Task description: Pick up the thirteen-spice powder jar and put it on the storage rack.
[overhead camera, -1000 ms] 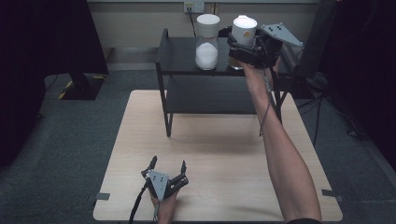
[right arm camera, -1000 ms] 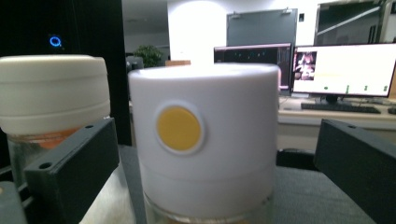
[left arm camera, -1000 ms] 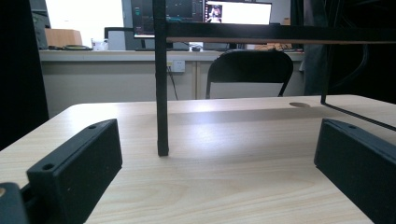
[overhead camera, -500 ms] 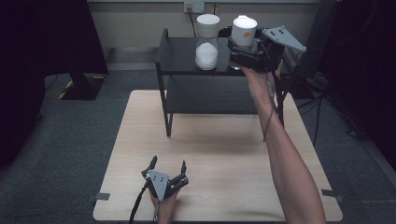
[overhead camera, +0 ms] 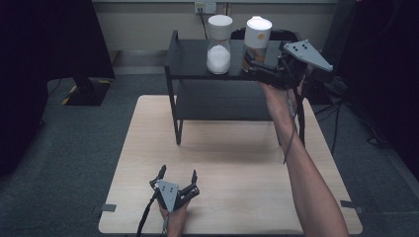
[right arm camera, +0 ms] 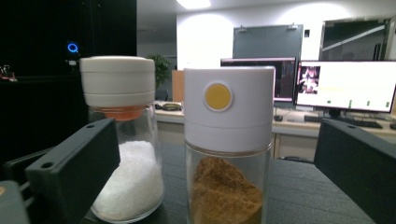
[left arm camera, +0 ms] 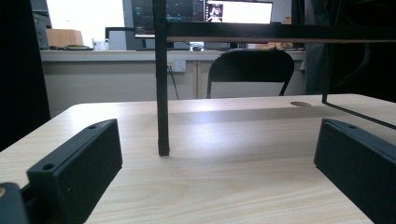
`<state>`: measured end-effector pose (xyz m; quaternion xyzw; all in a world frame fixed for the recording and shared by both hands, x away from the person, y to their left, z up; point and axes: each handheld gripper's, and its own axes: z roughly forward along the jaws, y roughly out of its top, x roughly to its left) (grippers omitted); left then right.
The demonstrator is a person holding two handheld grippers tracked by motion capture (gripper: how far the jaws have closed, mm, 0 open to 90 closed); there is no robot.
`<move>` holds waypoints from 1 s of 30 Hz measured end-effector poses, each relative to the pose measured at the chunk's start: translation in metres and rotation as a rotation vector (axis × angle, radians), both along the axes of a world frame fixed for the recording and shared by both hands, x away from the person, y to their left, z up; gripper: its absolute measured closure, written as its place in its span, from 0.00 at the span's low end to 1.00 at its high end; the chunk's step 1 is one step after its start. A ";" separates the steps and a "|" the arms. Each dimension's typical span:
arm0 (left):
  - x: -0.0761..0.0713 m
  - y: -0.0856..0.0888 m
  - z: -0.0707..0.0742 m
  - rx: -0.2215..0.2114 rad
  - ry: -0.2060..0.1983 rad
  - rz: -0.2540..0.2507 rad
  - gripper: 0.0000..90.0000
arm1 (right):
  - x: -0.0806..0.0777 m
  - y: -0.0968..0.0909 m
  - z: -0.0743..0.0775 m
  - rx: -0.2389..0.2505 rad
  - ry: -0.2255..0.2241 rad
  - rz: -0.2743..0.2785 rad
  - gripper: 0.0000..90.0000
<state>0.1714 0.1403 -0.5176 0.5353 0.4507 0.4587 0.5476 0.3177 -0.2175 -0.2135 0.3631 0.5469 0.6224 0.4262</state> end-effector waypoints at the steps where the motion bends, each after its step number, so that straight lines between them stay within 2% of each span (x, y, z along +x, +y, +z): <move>1: 0.000 0.000 0.000 0.002 0.001 0.001 0.00 | -0.003 0.000 -0.001 0.003 -0.004 0.002 0.00; 9: 0.000 -0.001 0.000 -0.003 0.000 0.003 0.00 | -0.033 -0.003 -0.013 0.001 -0.028 0.008 0.00; 15: 0.000 -0.001 0.000 0.000 0.001 0.005 0.01 | -0.059 -0.014 -0.015 0.011 -0.045 0.012 0.00; 20: 0.000 -0.001 0.000 -0.002 0.000 0.007 0.01 | -0.075 -0.019 -0.021 -0.001 -0.049 0.012 0.00; 24: 0.000 -0.001 0.000 -0.001 0.000 0.007 0.01 | -0.086 -0.025 -0.032 -0.003 -0.058 0.031 0.00; 30: 0.000 -0.001 0.000 -0.001 0.000 0.006 0.00 | -0.105 -0.030 -0.055 0.005 -0.067 0.019 0.00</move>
